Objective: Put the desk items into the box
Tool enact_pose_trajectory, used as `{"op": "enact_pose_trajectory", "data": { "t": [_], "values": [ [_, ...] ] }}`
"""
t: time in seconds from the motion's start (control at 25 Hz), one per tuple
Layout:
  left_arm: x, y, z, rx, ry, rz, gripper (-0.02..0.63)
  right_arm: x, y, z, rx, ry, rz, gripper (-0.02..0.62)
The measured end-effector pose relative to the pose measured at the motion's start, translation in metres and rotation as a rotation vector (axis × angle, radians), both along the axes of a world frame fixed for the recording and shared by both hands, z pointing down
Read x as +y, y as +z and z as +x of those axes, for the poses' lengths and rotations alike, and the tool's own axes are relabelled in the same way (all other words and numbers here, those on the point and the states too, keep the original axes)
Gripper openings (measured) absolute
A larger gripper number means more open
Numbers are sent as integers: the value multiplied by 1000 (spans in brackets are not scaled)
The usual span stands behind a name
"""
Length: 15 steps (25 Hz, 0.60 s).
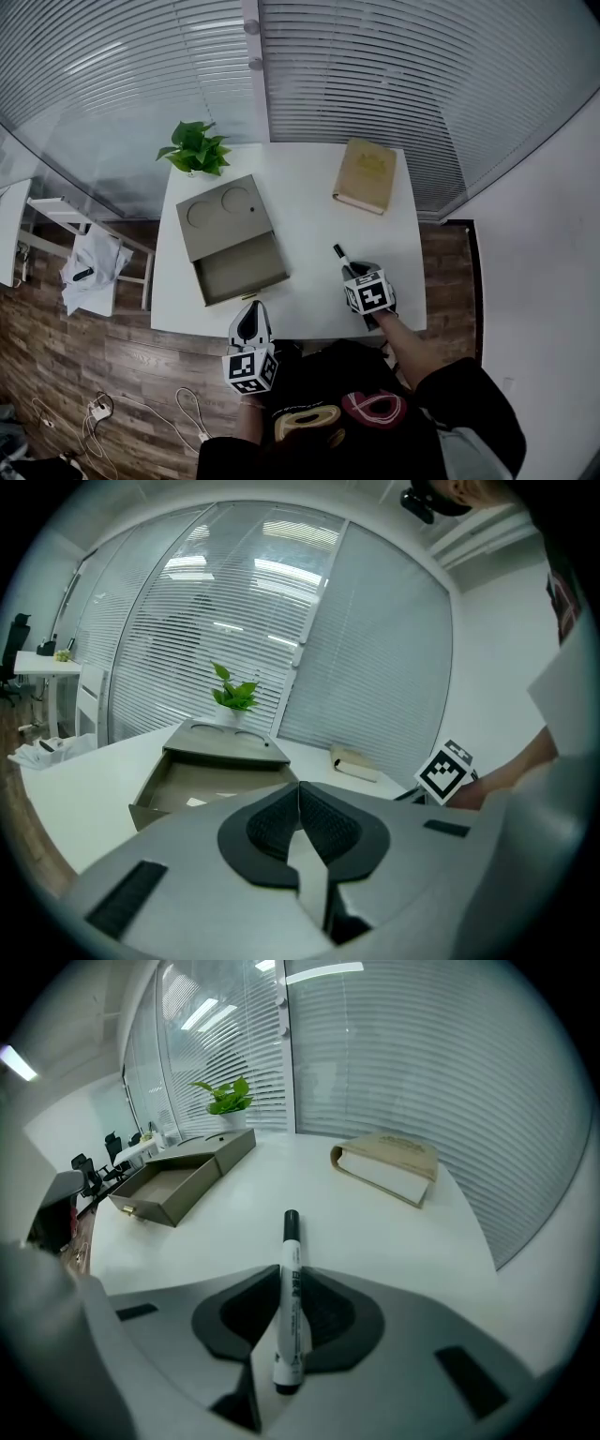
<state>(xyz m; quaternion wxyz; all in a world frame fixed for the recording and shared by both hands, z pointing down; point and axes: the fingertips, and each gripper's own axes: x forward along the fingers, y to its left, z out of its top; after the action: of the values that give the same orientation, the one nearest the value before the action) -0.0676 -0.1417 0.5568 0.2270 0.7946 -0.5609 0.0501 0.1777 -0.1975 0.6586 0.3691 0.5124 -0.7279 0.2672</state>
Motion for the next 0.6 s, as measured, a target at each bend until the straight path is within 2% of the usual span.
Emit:
{"op": "enact_pose_trajectory", "data": {
  "t": [0.36,0.6],
  "values": [
    [-6,-1,-9,0,12,7,18,0,1,0,18,9,-19,72],
    [-12,3,-25,0,4,-9,18,-8,-15,-7,-10,26,25,72]
  ]
}}
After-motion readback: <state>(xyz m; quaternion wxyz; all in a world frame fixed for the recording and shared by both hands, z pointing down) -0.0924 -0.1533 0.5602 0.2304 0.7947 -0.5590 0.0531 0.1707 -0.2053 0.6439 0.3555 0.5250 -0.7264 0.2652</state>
